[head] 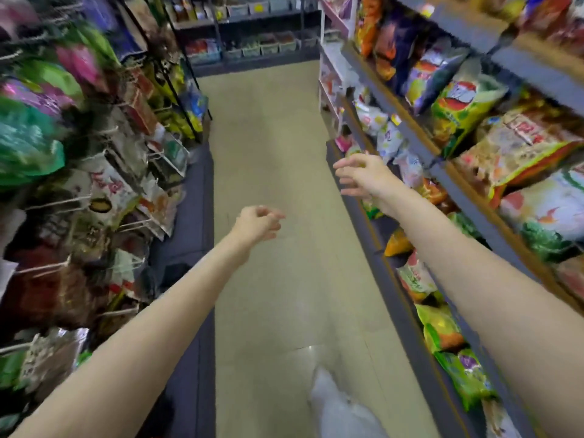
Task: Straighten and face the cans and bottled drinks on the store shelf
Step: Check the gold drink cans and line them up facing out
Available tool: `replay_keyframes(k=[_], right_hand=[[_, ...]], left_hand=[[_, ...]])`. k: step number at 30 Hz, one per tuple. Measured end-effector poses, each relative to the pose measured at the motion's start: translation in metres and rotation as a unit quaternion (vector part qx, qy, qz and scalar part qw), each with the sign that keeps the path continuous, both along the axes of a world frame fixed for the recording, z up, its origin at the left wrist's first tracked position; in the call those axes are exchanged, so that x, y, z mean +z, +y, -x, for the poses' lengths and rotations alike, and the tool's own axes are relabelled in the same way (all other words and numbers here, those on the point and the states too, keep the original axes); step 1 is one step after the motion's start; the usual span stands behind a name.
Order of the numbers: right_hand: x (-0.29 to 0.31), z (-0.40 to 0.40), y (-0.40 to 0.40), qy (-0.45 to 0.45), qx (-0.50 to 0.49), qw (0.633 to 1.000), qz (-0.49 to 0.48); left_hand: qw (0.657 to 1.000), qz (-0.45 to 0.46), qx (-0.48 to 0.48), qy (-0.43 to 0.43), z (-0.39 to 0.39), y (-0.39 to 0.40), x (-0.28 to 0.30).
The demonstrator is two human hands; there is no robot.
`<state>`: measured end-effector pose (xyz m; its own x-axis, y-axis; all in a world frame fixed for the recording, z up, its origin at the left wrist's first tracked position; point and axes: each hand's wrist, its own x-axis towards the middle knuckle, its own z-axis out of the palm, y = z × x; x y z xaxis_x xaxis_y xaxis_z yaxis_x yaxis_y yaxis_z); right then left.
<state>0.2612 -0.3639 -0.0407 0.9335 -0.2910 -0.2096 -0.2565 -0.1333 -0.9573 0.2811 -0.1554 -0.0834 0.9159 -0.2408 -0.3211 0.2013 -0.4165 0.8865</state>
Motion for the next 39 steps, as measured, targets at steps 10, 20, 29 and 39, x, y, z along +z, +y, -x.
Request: replay_keyframes(k=[10, 20, 29, 39], right_hand=[[0.064, -0.349, -0.039, -0.113, 0.049, 0.988, 0.090], [0.091, -0.675, -0.137, -0.118, 0.035, 0.893, 0.432], [0.042, -0.965, -0.225, -0.079, 0.022, 0.881, 0.465], [0.079, -1.351, -0.275, -0.088, 0.048, 0.850, 0.518]], left_hand=[[0.995, 0.004, 0.041, -0.087, -0.322, -0.040, 0.039], [0.948, -0.231, -0.077, -0.206, -0.669, -0.097, 0.059], [0.906, -0.341, -0.154, -0.198, -0.984, -0.150, 0.004], [0.885, -0.312, -0.165, -0.303, -1.362, -0.226, 0.051]])
